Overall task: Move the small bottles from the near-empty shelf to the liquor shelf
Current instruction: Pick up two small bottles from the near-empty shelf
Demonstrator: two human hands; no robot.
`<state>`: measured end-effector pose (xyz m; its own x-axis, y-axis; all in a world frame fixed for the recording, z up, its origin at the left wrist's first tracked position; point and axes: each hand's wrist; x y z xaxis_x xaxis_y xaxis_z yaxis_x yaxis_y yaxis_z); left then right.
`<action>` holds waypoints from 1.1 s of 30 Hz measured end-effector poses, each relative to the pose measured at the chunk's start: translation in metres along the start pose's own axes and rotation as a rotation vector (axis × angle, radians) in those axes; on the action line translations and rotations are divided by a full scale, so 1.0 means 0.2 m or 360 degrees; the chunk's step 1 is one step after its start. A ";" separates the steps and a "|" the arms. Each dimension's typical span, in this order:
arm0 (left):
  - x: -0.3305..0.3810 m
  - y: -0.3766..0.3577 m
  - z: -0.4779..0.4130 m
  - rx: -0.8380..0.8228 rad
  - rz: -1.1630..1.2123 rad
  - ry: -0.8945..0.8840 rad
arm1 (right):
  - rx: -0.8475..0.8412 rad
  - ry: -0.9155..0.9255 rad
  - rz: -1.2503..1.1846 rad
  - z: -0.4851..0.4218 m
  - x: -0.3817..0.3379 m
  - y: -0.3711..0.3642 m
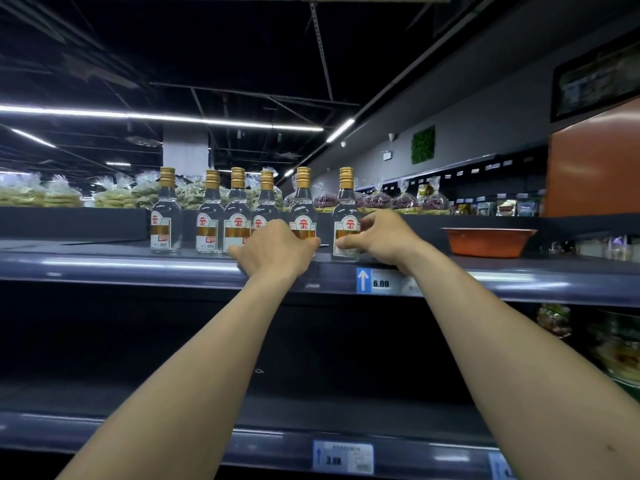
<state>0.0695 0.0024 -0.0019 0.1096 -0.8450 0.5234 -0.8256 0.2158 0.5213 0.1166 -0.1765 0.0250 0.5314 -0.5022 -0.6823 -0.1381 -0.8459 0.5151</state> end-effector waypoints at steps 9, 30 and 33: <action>0.09 0.03 0.03 -0.0013 0.0597 -0.0251 | 0.0394 0.0125 -0.0167 0.11 0.04 0.22; 2.07 -0.15 2.60 -0.1103 0.1588 -0.0718 | 0.1133 -0.0491 0.0179 2.54 1.11 2.30; 2.31 -0.20 3.08 -0.1379 0.1611 -0.0735 | 0.1277 -0.0714 0.0305 2.99 1.30 2.54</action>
<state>-0.1881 -0.6979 -0.1955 -0.6462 -0.1905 0.7390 0.1794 0.9033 0.3897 -0.3138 -0.8438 -0.2015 0.0910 -0.5268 -0.8451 -0.8136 -0.5287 0.2419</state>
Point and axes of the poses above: each hand's wrist, its own z-axis away from the middle knuckle, its own y-axis out of the back of the hand, x = y × z, and after that the axes turned 1 degree about -z, right-handed
